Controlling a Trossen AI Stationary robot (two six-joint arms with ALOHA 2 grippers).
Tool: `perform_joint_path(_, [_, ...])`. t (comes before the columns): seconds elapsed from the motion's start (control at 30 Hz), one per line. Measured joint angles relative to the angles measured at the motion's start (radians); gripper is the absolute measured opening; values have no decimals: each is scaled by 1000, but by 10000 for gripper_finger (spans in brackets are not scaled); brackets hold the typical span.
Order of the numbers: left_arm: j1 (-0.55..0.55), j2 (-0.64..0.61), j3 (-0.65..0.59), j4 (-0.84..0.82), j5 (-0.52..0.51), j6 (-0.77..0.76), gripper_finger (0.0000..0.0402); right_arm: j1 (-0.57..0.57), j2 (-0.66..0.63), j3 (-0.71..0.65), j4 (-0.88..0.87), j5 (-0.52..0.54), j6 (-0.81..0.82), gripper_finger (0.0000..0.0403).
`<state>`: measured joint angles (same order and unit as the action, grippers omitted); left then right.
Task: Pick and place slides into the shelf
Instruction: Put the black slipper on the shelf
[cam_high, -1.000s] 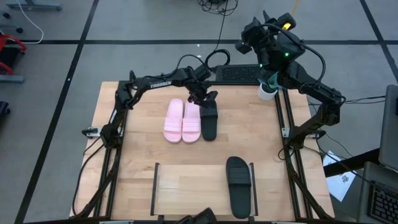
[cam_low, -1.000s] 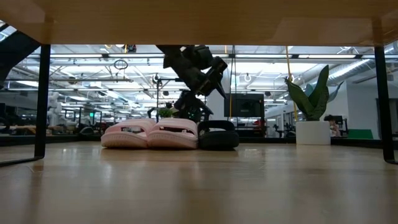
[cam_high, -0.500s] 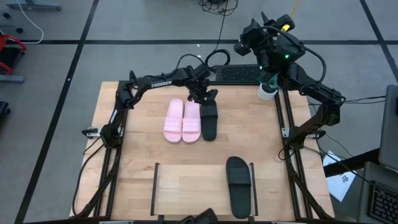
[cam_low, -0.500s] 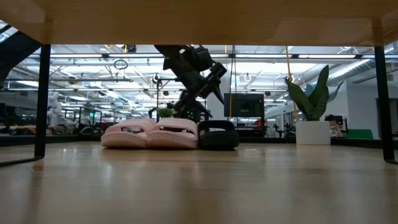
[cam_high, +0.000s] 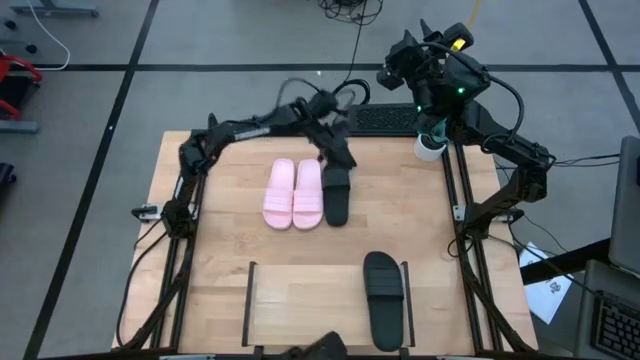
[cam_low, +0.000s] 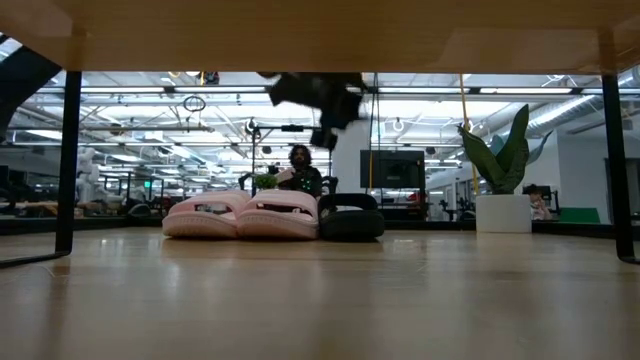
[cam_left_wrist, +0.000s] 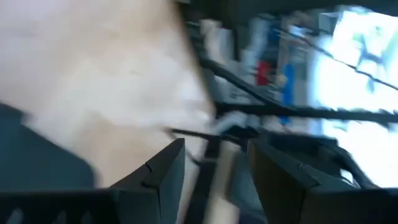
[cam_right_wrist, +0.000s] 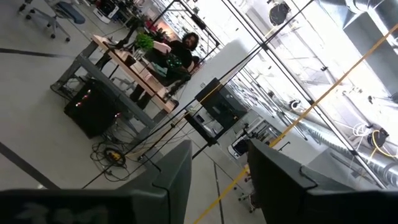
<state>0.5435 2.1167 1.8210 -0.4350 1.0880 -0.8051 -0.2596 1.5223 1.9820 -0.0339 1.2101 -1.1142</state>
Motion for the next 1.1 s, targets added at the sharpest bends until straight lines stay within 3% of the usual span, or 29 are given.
perform_joint_path(0.13, [72,-79,0,43,43,-27,174,0,0,0,-1,0,-5,146])
perform_joint_path(0.37, [270,-188,1,94,-6,-46,174,0,0,0,-22,-5,25,146])
perform_joint_path(0.5, [378,-222,1,100,-15,-64,174,-2,-1,1,-289,-95,265,143])
perform_joint_path(0.6, [442,-234,1,96,-15,-43,174,-10,6,0,-564,-352,536,133])
perform_joint_path(0.67, [469,-237,1,95,-15,-23,174,-26,20,0,-650,-532,654,125])
perform_joint_path(0.9, [510,-238,1,88,-7,27,175,-192,89,1,-756,-963,805,110])
perform_joint_path(1.0, [512,-238,0,84,13,49,175,-308,131,0,-846,-1204,939,110])
perform_joint_path(1.1, [518,-238,0,85,35,70,175,-427,176,0,-927,-1526,1063,110])
